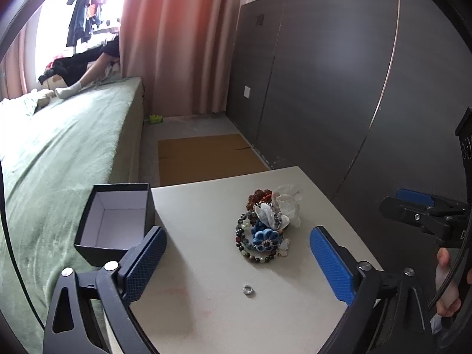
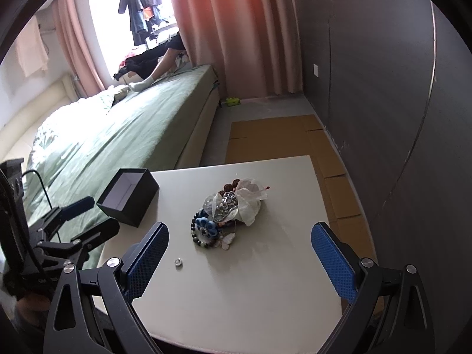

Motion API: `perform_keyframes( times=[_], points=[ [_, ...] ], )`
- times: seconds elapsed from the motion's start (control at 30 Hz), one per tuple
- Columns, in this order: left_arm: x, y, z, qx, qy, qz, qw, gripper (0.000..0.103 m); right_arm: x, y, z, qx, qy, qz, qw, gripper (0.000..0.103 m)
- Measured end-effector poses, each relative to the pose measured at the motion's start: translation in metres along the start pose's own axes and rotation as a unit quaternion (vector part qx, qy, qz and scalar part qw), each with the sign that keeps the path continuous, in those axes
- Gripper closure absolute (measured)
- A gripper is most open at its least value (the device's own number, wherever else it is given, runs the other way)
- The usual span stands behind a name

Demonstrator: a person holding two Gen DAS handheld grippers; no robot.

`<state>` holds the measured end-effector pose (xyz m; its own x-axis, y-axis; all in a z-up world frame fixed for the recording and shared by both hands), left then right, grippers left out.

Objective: Organize jewelry

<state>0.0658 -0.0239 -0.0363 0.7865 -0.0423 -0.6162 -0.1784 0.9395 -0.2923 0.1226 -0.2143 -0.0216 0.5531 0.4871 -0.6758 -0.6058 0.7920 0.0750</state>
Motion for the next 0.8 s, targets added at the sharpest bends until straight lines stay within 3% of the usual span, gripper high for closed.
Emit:
perform_keyframes(
  times=[0.1, 0.37, 0.47, 0.53, 0.8],
  points=[
    [0.012, 0.001, 0.002, -0.008, 0.013, -0.003, 0.9999, 0.016, 0.003, -0.008, -0.001, 0.023, 0.005, 0.001, 1.0, 0.005],
    [0.037, 0.002, -0.002, -0.017, 0.046, -0.012, 0.9987, 0.018, 0.014, -0.035, -0.009, 0.103, 0.023, 0.01, 0.994, 0.005],
    [0.051, 0.002, -0.012, -0.013, 0.076, -0.01, 0.997, 0.024, 0.019, -0.043, -0.012, 0.126, 0.031, 0.013, 0.991, 0.005],
    [0.063, 0.001, -0.024, 0.003, 0.107, -0.006, 0.9942, 0.036, 0.021, -0.049, -0.014, 0.135, 0.035, 0.01, 0.99, 0.005],
    [0.096, -0.001, -0.066, 0.046, 0.172, 0.017, 0.9838, 0.044, 0.019, -0.068, -0.021, 0.163, 0.042, 0.005, 0.986, 0.005]
  ],
)
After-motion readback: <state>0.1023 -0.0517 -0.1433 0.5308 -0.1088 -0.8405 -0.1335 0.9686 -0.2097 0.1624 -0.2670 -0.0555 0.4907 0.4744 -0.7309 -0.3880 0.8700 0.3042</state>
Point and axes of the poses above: each gripper's, at about its wrist camera, not at the fingertips, and x roughly the way its jaws point, y to its left, z to its top, the point moved 5 cm from there along x, roughly the way its jaws point, and after that the axes turned 10 degrees about -x, right-handed, at the moved point
